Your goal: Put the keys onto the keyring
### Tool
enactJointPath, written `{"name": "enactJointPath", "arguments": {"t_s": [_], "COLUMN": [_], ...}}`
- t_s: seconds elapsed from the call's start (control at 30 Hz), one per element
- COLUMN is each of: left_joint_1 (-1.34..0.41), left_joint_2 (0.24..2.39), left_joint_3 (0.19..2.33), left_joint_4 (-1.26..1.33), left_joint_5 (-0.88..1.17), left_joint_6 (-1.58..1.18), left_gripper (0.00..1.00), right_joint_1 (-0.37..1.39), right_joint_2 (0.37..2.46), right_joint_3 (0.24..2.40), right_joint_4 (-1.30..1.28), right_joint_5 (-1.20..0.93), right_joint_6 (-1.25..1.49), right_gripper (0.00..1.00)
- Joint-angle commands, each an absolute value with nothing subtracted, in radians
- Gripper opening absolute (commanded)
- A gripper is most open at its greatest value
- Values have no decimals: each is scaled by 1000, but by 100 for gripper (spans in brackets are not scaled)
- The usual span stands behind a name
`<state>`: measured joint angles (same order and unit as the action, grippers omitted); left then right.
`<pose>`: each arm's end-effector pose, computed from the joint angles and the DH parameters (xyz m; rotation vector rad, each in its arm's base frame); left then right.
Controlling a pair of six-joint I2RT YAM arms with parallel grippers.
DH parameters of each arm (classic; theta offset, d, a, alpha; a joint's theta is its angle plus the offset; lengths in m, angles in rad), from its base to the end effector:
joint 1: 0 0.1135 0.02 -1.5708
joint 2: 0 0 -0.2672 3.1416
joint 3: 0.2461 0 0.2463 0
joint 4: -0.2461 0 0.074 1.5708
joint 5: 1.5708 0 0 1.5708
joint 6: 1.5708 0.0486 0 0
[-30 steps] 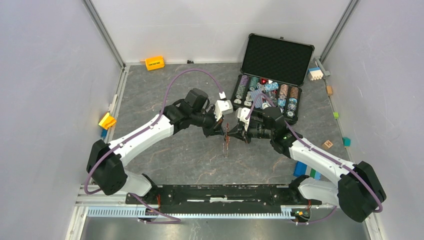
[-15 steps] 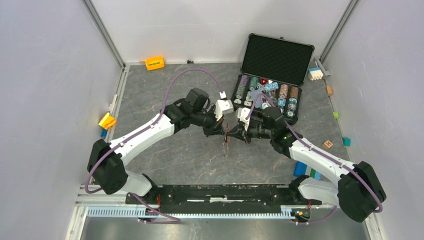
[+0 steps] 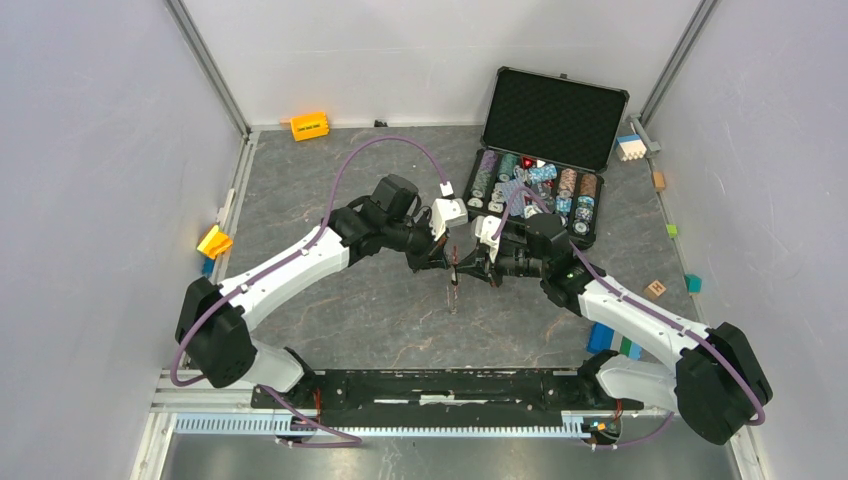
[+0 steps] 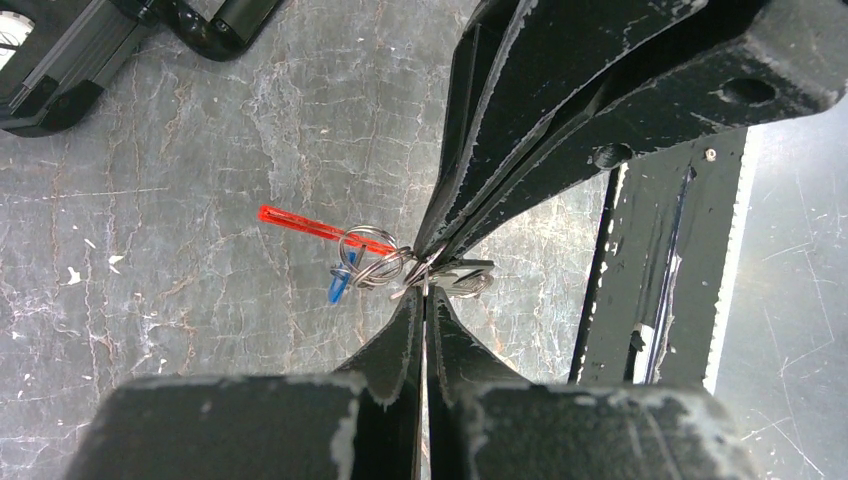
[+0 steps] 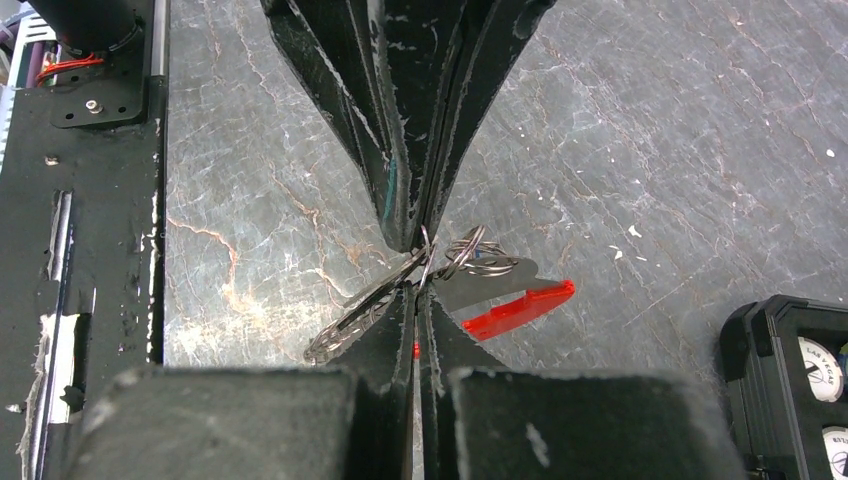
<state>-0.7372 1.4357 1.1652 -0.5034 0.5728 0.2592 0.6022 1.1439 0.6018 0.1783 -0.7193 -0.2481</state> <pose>0.2136 -0.2295 0.2920 1.3771 1.9226 -0.9054 0.1865 0.1670 0.2455 -1.2238 1.5173 0.9275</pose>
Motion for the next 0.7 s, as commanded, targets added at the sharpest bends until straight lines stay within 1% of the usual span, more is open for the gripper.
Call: {"name": "enactJointPath", "arguments": {"t_s": [0.0, 0.67], "left_joint_1": [-739, -712], "left_joint_2": [1445, 1448], "left_joint_3": [1209, 1207], "left_joint_4": [-494, -499], "left_joint_5": [554, 552], "left_joint_6": [290, 284], "left_gripper": [2, 2], "right_joint_1": [612, 612], "right_joint_2": [1131, 1116], "right_joint_3": [635, 628], "right_joint_4": [215, 218], "right_joint_5": [-759, -796], "right_joint_6": [-261, -281], "right_gripper": [0, 0]}}
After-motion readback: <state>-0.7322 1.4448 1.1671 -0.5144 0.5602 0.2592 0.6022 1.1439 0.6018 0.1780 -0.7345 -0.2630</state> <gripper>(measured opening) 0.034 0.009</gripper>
